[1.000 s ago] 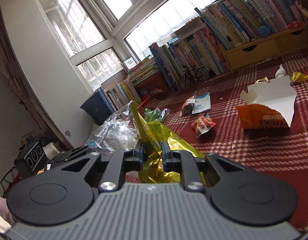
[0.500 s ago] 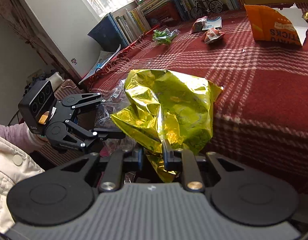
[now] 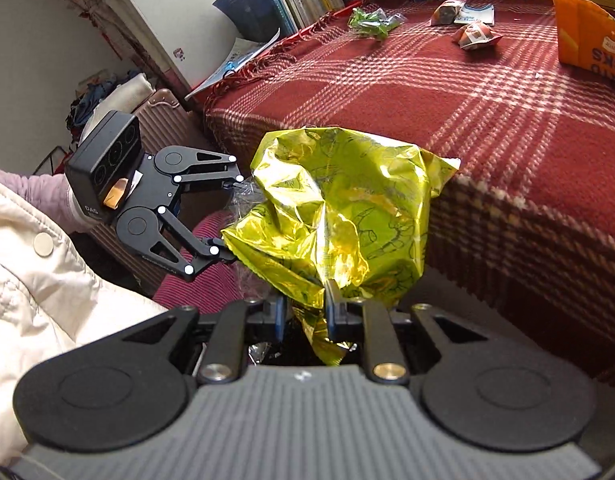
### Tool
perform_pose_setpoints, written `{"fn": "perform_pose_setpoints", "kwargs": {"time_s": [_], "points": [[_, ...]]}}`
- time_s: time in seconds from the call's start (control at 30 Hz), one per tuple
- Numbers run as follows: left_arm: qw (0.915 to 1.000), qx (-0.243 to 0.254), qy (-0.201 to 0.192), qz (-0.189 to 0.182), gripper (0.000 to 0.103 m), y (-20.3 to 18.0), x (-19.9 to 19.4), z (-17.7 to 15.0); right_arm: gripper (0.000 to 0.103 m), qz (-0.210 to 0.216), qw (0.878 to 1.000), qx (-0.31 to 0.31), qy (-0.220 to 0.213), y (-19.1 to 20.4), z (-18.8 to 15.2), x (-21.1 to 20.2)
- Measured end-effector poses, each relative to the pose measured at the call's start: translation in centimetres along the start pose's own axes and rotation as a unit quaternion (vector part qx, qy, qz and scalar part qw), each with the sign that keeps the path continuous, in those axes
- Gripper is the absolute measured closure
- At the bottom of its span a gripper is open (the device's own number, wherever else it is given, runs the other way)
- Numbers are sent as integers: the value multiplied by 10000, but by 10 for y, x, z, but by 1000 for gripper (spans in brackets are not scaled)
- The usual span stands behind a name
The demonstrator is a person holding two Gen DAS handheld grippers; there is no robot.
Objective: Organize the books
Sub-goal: 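Carry the plastic bag and gold foil wrapper off the bed toward the trash bin, then open both tools to drop the bag and foil wrapper into the bin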
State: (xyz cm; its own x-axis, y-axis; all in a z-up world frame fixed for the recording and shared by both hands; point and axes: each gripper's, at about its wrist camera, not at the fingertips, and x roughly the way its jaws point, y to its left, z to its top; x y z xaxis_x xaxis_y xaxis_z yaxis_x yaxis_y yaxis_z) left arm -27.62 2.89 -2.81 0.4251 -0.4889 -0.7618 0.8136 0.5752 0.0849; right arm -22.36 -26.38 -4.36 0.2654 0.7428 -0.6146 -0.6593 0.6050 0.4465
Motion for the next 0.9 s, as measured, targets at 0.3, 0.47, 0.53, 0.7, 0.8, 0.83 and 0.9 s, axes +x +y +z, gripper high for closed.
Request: {"fn": "perform_pose_setpoints", "kwargs": {"time_s": [0.3,0.47,0.53,0.7,0.8,0.83,0.9], "points": [[9916,378,1148,-461,46,-10,58,-26,79,-69,9905,-718,1170,3,-19,31],[9833,420,1660,-623,46,-10,89,-33,79,-66,9780,-1085,1782,8,-36,67],[9790,346,1876,-712,46,-8,101,-37,79,84,9745,-1071,1968,6,-40,91],[9704,422,2269,-712,45,-8,125,-48,77,203,9667,-1052,2323,4,-46,127],[9659,519,2440,-690,45,-9,135,-54,77,238,9571,-1053,2690,0,-53,161],[9651,542,2468,-685,43,-10,137,-55,76,247,9546,-1011,2791,1,-53,172],[9641,613,2495,-673,43,-10,139,-56,76,269,9517,-949,2906,-2,-55,186]]}}
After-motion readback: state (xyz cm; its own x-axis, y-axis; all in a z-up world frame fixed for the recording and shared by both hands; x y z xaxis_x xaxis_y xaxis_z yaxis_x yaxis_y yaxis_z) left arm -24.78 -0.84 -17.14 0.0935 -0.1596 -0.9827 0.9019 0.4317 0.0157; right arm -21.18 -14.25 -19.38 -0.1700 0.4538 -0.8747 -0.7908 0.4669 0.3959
